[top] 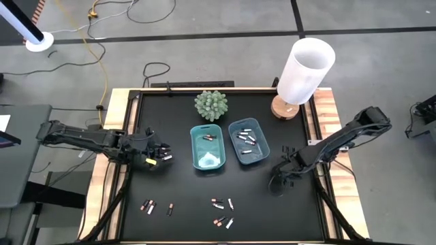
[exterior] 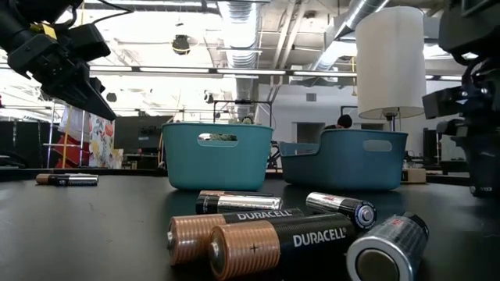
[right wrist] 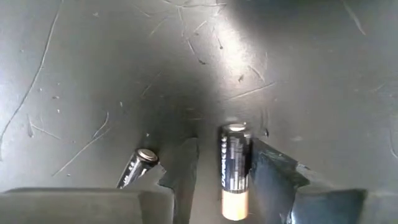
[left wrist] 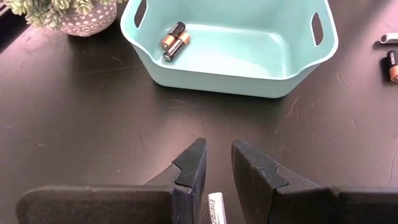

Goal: Sort batteries
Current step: Put the black battery into the green bin

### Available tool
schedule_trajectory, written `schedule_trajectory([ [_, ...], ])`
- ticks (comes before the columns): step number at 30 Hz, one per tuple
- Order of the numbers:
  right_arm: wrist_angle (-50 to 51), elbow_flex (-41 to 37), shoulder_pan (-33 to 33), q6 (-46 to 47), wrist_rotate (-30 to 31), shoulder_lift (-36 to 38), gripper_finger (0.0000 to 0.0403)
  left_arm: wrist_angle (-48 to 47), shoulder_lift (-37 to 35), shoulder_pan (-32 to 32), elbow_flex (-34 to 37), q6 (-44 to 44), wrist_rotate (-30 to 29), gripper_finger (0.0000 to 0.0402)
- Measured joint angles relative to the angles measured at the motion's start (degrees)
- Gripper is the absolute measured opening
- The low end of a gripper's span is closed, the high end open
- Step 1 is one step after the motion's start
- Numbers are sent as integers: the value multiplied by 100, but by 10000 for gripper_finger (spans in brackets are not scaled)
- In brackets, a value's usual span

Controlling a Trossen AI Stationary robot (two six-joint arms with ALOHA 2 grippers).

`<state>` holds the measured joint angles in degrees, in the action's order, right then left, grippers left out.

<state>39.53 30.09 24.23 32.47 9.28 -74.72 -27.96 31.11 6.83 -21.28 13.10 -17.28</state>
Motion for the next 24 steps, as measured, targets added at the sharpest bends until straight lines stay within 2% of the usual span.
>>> schedule_trajectory([
  [4,-4,6,0,2,-12,-83,131,0,0,0,0,0,0,70],
  [12,-2,10,5,2,-37,-79,18,-3,0,0,0,0,0,70],
  [16,324,125,0,404,-41,80,13,-2,0,0,0,0,0,70],
  [19,1198,368,-2,679,-31,297,13,12,0,0,0,0,0,70],
  [24,2518,1074,16,1161,316,791,12,94,0,0,0,0,0,70],
])
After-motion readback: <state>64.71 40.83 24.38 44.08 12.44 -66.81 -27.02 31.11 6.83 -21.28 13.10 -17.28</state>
